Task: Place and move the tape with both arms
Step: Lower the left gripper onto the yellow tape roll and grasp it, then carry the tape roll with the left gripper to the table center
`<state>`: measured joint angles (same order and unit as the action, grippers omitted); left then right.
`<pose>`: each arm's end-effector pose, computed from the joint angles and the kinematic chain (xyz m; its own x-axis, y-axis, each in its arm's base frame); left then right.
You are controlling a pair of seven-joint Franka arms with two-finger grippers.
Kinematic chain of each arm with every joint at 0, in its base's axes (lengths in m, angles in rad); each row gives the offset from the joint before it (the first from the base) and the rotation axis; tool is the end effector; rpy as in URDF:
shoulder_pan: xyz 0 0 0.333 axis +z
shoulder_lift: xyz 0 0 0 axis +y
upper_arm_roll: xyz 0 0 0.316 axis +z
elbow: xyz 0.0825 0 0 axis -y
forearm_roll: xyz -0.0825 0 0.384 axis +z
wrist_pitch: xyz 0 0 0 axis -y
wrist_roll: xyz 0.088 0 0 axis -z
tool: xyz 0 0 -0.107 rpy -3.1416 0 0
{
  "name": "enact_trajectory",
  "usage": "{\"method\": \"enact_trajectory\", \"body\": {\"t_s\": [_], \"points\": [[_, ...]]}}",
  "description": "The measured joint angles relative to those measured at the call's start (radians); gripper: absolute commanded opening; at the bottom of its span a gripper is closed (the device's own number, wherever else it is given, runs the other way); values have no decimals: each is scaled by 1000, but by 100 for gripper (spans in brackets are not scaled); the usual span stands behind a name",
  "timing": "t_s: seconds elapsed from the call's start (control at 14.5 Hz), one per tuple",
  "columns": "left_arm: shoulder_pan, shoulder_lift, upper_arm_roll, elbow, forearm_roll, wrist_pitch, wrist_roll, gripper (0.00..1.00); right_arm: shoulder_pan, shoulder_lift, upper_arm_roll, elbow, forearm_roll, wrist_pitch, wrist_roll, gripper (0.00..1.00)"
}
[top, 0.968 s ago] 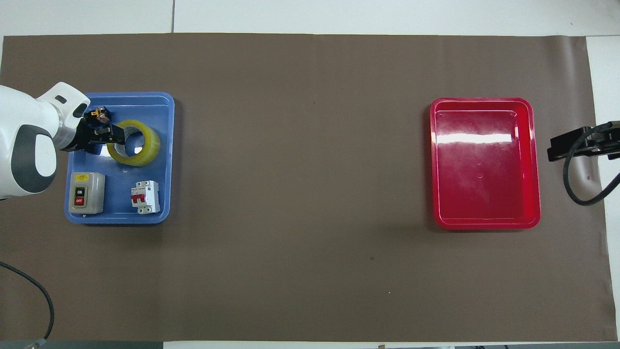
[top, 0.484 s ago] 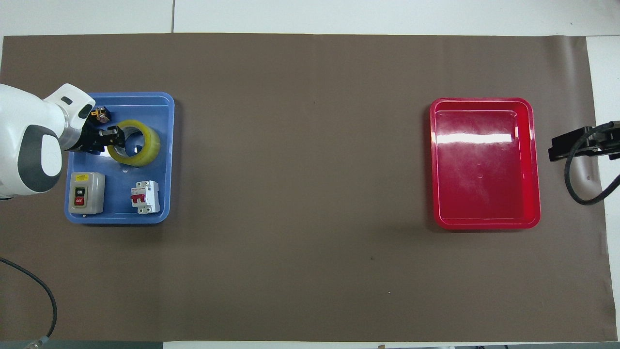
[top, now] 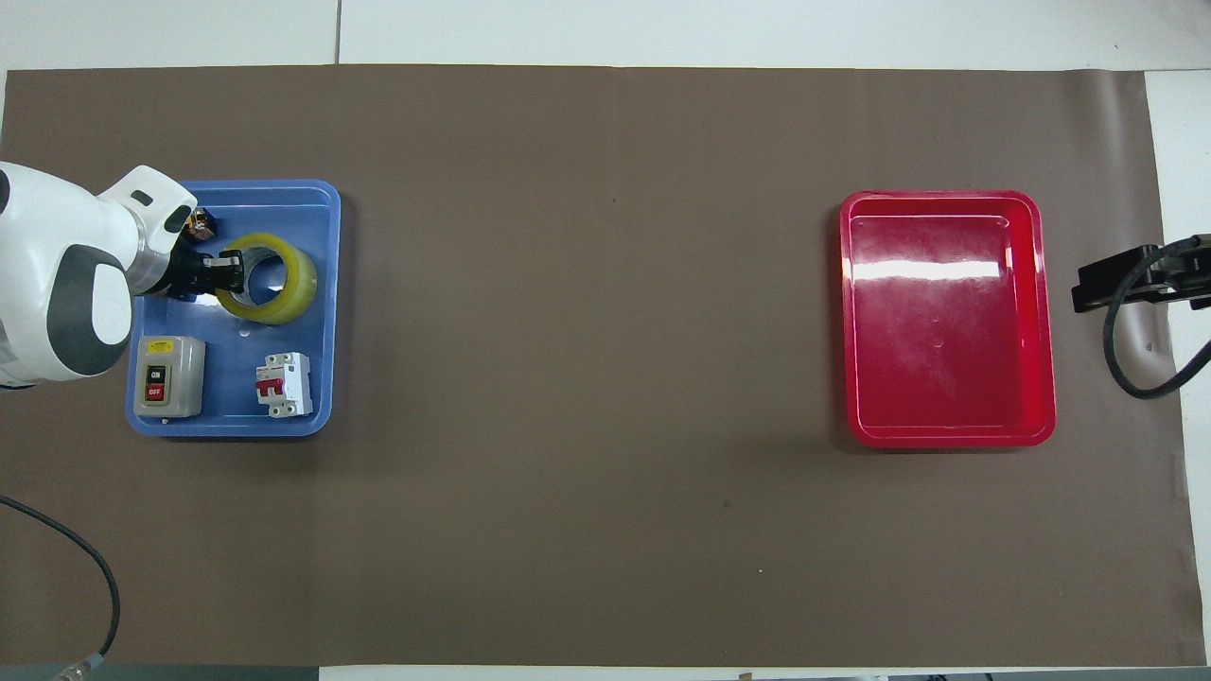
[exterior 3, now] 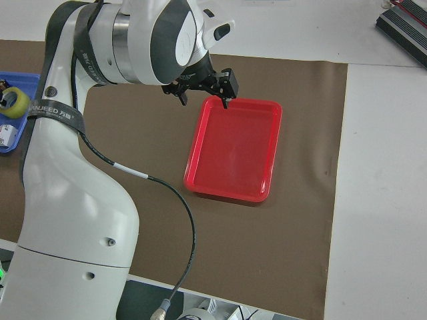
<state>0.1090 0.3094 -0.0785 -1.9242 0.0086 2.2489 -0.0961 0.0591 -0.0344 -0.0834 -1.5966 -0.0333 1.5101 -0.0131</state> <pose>0.6175 0.0214 0.3325 0.9921 0.1250 0.0146 0.1247 -0.9920 0.0186 0.5369 -0.0176 0.6260 0.9985 -0.0130 -0.0526 -0.0114 -0.9995 0.0298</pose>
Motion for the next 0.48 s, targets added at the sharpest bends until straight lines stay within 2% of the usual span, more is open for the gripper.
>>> {"method": "enact_trajectory", "body": {"t_s": [0.07, 0.28, 0.35, 0.48], "points": [[0, 3, 0, 44, 0, -62, -1, 0, 0, 0, -1, 0, 0, 1, 0, 100], [-48, 16, -2, 267, 0, -351, -71, 0, 0, 0, -2, 0, 0, 4, 0, 100], [-94, 17, -3, 321, 0, -417, -145, 0, 0, 0, -2, 0, 0, 6, 0, 100], [-232, 20, -6, 366, 0, -446, -360, 0, 0, 0, -2, 0, 0, 8, 0, 100]]}}
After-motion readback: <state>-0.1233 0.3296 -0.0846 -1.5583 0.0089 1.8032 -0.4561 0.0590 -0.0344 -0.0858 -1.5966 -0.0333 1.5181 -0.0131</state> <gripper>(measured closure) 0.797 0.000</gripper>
